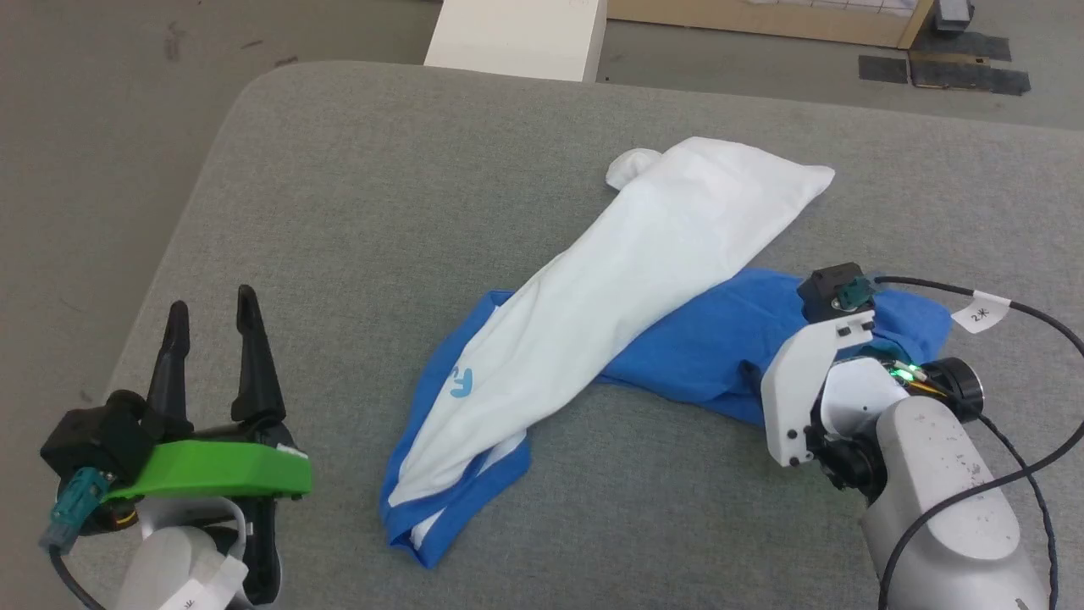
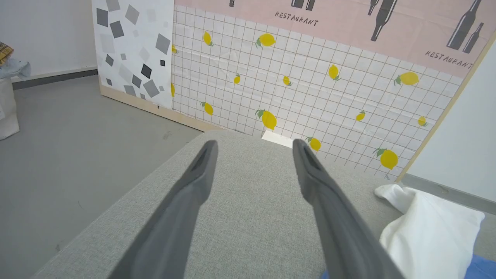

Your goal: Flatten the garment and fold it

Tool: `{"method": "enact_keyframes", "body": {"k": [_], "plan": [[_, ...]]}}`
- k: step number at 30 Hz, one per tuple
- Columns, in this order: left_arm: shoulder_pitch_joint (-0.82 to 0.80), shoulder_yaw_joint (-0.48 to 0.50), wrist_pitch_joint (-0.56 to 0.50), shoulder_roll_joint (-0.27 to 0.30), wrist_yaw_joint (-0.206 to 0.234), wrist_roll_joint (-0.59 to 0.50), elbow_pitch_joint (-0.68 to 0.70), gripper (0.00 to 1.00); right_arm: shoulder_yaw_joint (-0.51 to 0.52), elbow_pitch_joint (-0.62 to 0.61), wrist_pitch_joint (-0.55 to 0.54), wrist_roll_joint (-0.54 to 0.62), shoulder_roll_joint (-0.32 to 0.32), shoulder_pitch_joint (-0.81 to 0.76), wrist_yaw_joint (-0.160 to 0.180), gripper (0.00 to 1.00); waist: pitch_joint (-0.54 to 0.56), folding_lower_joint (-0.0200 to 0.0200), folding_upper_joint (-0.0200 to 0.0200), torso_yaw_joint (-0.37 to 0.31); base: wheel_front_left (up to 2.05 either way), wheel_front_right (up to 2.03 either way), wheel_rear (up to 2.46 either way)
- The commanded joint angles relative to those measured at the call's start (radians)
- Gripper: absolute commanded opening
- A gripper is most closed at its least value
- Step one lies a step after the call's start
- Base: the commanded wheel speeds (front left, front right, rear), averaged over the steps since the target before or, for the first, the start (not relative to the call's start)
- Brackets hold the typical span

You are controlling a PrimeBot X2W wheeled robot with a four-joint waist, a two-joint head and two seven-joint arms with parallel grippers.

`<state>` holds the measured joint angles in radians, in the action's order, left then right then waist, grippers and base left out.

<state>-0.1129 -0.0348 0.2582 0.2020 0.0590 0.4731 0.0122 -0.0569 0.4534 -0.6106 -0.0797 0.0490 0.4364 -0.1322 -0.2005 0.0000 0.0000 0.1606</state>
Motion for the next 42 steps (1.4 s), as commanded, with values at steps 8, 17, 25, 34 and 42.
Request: {"method": "enact_keyframes", "body": {"k": [8, 17, 25, 34, 42], "plan": [[0.001, 0.038, 0.004, -0.048, -0.055, -0.050, -0.031, 1.00, 0.027, -0.023, 0.103, -0.032, 0.001, 0.025, 0.002, 0.00, 0.021, 0.0000, 0.0000, -0.024, 0.00, 0.00, 0.00], [0.014, 0.060, 0.004, -0.076, -0.083, -0.078, -0.040, 1.00, 0.144, -0.176, 0.130, -0.031, 0.001, -0.035, 0.002, 0.27, 0.050, 0.0000, 0.0000, -0.057, 0.00, 0.00, 0.00], [0.020, 0.069, 0.004, -0.090, -0.099, -0.083, -0.052, 1.00, 0.163, -0.275, 0.054, 0.032, 0.001, -0.173, 0.002, 1.00, 0.038, 0.0000, 0.0000, -0.068, 0.00, 0.00, 0.00], [-0.005, 0.074, 0.004, -0.102, -0.115, -0.082, -0.061, 1.00, 0.201, -0.274, 0.016, 0.192, 0.001, -0.149, 0.002, 1.00, 0.003, 0.0000, 0.0000, -0.054, 0.00, 0.00, 0.00], [-0.013, 0.085, 0.004, -0.109, -0.123, -0.087, -0.066, 1.00, 0.204, -0.219, 0.046, 0.213, 0.001, -0.095, 0.002, 0.00, -0.015, 0.0000, 0.0000, -0.044, 0.00, 0.00, 0.00]]}}
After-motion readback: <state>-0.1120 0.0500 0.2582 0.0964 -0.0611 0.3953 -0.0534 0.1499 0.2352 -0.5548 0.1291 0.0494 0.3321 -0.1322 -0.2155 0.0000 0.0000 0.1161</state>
